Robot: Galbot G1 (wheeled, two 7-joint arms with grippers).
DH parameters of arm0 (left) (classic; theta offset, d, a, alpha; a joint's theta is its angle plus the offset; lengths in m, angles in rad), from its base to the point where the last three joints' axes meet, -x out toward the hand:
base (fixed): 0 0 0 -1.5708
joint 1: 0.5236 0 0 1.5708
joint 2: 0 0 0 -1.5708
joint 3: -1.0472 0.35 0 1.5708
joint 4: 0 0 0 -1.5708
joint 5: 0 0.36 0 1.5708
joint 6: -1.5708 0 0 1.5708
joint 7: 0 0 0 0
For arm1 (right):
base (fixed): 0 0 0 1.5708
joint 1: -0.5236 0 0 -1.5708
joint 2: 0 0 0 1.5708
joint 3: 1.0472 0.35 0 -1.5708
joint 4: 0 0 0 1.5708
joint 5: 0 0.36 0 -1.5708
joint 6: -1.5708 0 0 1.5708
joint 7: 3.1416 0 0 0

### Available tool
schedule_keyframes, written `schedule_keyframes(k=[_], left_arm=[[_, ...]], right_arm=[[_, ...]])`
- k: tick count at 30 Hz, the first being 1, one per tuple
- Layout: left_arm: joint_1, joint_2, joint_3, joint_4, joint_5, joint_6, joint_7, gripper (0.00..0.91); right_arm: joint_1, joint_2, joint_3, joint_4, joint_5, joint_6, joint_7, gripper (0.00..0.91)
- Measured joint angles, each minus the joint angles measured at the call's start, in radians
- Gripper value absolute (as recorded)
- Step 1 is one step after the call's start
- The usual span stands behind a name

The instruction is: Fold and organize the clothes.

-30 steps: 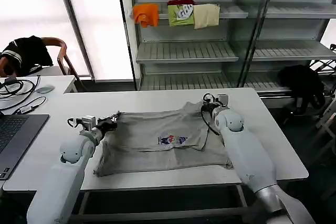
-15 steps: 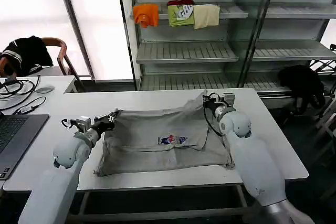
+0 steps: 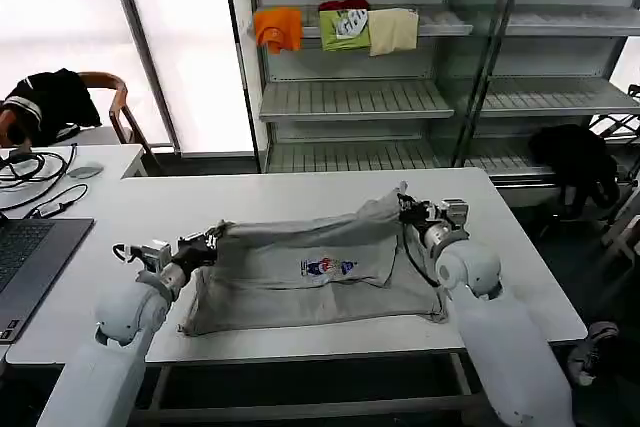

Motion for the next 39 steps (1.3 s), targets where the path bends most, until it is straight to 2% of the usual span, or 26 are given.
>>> schedule_keyframes(k=[10, 23, 24, 25, 27, 29, 30, 31, 39], left_arm=[[0.093, 0.007, -0.026, -0.076, 0.015, -0.003, 0.006, 0.02], [0.186, 0.0, -0.042, -0.137, 0.049, -0.011, 0.015, 0.02], [0.191, -0.002, -0.041, -0.137, 0.053, -0.012, 0.016, 0.413], [0.194, -0.004, -0.041, -0.137, 0.056, -0.014, 0.018, 0.907], [0.199, -0.007, -0.038, -0.137, 0.063, -0.018, 0.021, 0.907], [0.202, -0.012, -0.034, -0.137, 0.073, -0.018, 0.022, 0.907], [0.203, -0.014, -0.033, -0.137, 0.077, -0.018, 0.022, 0.907], [0.204, -0.015, -0.031, -0.136, 0.083, -0.017, 0.021, 0.907], [0.214, -0.018, -0.029, -0.146, 0.11, -0.009, 0.01, 0.907]], right_arm=[[-0.169, -0.007, 0.054, 0.13, -0.011, 0.002, 0.014, 0.0], [-0.321, 0.005, 0.083, 0.195, -0.038, 0.009, 0.025, 0.0], [-0.328, 0.005, 0.083, 0.195, -0.041, 0.009, 0.026, 0.0], [-0.333, 0.005, 0.083, 0.195, -0.045, 0.01, 0.026, 0.0], [-0.343, 0.005, 0.081, 0.195, -0.053, 0.012, 0.026, 0.0], [-0.349, 0.007, 0.077, 0.192, -0.063, 0.017, 0.026, 0.292], [-0.352, 0.009, 0.074, 0.188, -0.069, 0.019, 0.027, 0.695], [-0.355, 0.011, 0.072, 0.184, -0.074, 0.02, 0.028, 0.897], [-0.38, 0.007, 0.065, 0.172, -0.124, 0.026, 0.038, 0.907]])
